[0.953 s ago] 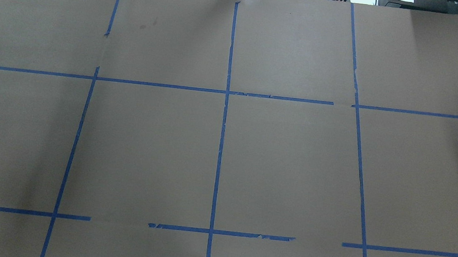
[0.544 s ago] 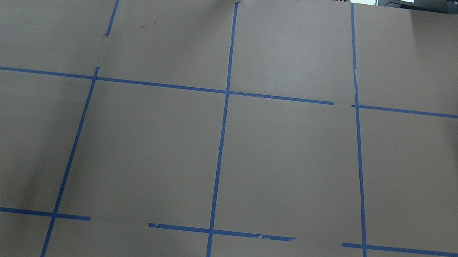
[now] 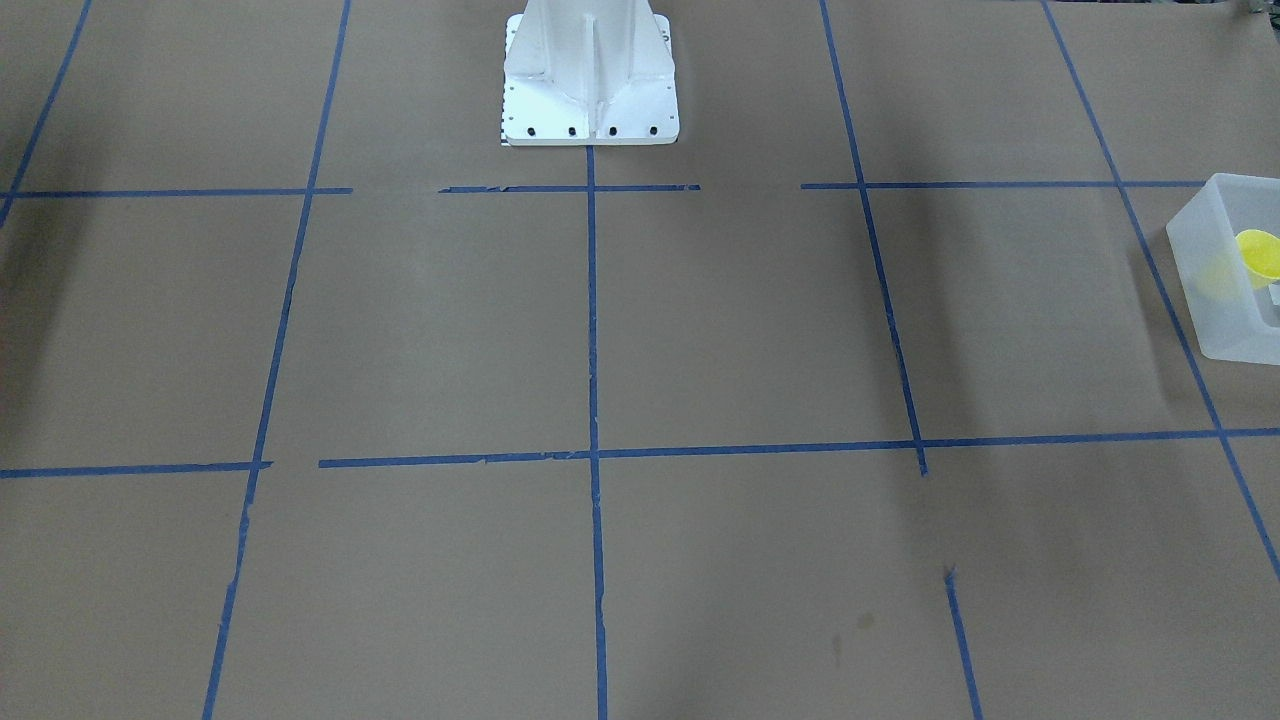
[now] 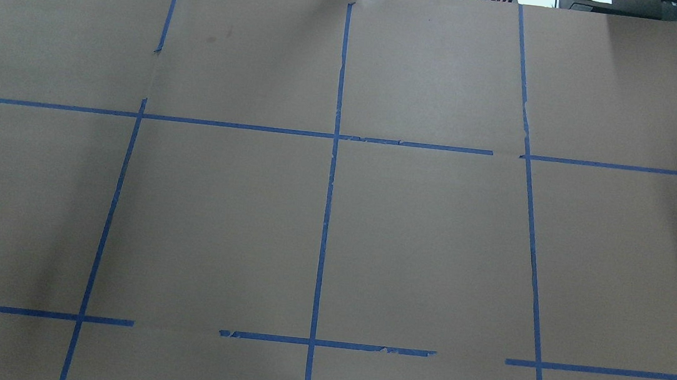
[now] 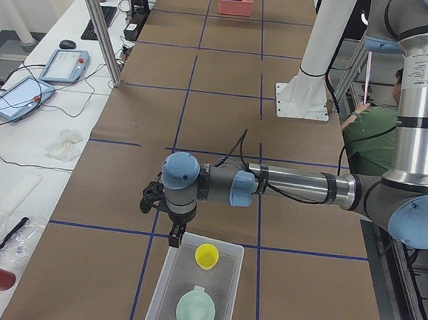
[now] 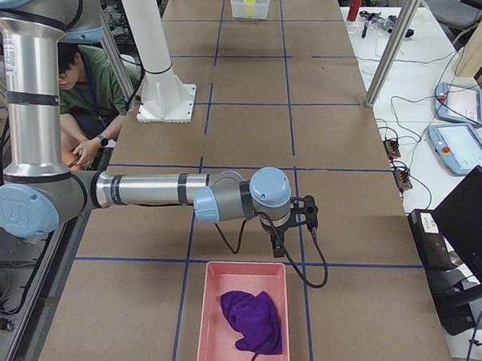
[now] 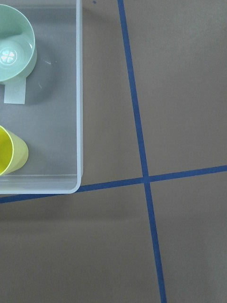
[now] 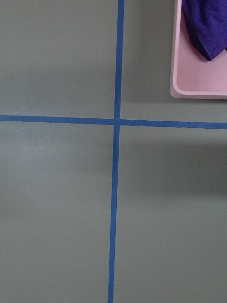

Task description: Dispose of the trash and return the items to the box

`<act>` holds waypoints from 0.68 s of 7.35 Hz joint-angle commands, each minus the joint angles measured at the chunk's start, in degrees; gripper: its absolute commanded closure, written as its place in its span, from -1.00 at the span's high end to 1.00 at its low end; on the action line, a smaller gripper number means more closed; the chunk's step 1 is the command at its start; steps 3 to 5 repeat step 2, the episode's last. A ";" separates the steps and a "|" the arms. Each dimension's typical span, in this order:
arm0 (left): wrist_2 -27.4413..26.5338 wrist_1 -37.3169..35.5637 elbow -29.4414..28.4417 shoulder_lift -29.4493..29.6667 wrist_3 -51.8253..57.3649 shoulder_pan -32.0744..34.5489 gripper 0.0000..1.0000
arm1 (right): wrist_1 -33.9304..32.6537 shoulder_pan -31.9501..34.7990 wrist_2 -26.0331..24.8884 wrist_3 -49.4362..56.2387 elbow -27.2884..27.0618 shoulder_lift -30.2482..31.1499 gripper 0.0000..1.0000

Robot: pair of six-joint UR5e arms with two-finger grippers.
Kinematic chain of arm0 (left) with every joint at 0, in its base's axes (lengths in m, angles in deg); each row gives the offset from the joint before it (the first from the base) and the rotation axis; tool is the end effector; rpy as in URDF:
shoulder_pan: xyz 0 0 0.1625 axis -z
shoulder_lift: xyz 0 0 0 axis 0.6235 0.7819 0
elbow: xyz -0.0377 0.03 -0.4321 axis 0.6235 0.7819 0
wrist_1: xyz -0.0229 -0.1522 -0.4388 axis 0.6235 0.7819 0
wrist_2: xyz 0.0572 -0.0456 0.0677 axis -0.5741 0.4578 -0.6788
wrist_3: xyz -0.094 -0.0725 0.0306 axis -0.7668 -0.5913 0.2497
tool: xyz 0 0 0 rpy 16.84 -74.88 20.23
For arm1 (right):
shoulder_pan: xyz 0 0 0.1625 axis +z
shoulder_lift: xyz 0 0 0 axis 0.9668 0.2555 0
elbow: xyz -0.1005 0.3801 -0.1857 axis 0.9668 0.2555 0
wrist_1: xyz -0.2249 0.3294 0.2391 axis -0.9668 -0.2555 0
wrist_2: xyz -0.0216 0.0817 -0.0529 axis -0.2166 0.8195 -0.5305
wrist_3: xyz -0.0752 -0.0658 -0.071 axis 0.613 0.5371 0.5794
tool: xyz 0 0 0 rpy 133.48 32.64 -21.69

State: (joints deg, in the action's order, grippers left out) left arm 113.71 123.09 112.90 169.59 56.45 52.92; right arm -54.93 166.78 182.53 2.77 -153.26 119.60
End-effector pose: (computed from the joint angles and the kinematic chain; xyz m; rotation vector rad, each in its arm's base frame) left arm -0.0623 -0.5169 0.6603 0.1063 0.7551 0.1180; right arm 0.0547 -0.5242 0.6464 0.1491 -0.8646 0.0295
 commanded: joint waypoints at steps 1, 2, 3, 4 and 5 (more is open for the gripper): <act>0.00 -0.02 0.36 0.00 0.01 0.09 1.00 | 0.09 0.00 -0.11 -0.09 0.16 0.16 1.00; 0.00 -0.02 0.45 0.09 0.01 0.09 1.00 | 0.01 0.00 -0.11 -0.09 0.07 0.25 1.00; 0.00 -0.02 0.45 0.09 0.01 0.09 1.00 | 0.01 0.00 -0.11 -0.09 0.07 0.25 1.00; 0.00 -0.02 0.45 0.09 0.01 0.09 1.00 | 0.01 0.00 -0.11 -0.09 0.07 0.25 1.00; 0.00 -0.02 0.45 0.09 0.01 0.09 1.00 | 0.01 0.00 -0.11 -0.09 0.07 0.25 1.00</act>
